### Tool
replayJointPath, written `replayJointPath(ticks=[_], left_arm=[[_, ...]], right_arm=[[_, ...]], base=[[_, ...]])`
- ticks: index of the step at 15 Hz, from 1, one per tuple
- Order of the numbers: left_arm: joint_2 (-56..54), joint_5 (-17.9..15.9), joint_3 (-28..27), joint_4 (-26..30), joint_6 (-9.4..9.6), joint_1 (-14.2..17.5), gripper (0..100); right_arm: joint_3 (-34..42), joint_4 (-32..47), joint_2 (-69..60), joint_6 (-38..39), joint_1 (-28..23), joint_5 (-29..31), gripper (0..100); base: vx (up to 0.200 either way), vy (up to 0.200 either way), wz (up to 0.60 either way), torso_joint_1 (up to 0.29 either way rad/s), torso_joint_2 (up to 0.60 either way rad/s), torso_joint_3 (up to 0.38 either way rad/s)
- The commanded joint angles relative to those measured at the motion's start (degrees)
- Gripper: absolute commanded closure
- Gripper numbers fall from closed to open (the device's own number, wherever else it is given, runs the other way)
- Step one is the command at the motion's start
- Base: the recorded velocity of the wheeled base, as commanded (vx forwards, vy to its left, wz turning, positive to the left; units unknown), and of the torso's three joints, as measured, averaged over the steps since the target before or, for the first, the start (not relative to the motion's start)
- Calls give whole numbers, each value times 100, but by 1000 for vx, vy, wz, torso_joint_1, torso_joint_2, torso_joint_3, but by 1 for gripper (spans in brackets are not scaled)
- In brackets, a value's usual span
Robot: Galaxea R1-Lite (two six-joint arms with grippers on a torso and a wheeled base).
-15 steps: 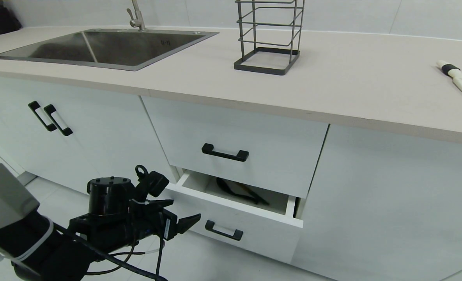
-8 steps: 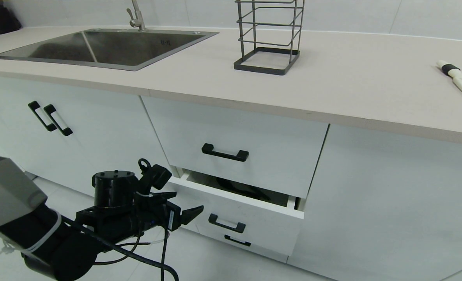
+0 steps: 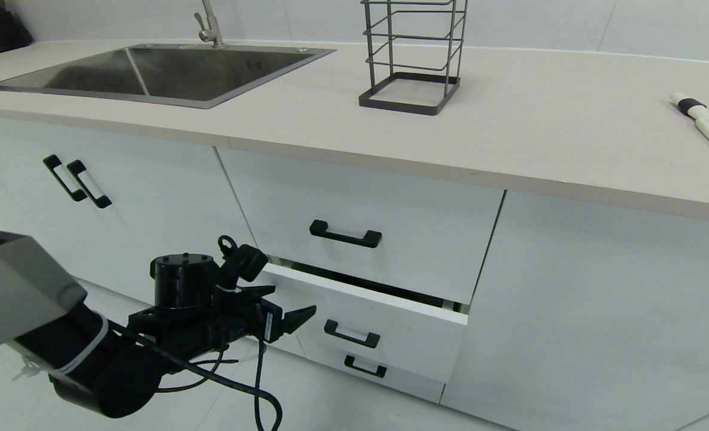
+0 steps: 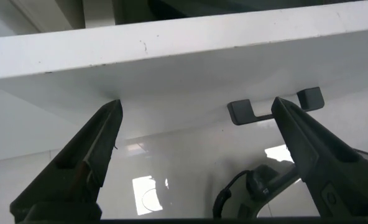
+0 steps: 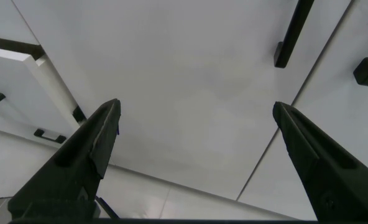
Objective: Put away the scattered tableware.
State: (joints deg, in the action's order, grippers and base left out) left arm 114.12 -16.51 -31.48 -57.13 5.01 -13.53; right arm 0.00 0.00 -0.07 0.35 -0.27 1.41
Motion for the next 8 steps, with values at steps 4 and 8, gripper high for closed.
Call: replayJointPath(ticks=[4,8], left_arm=[[93,-2,-201,0,-9,0,0],[190,-2,-473,-27,-9,0,0]], right_arm=[[0,0,7,0,0,-1,0],[0,0,7,0,0,-1,0]], base=[[0,0,0,0,0,0],[0,0,0,0,0,0]])
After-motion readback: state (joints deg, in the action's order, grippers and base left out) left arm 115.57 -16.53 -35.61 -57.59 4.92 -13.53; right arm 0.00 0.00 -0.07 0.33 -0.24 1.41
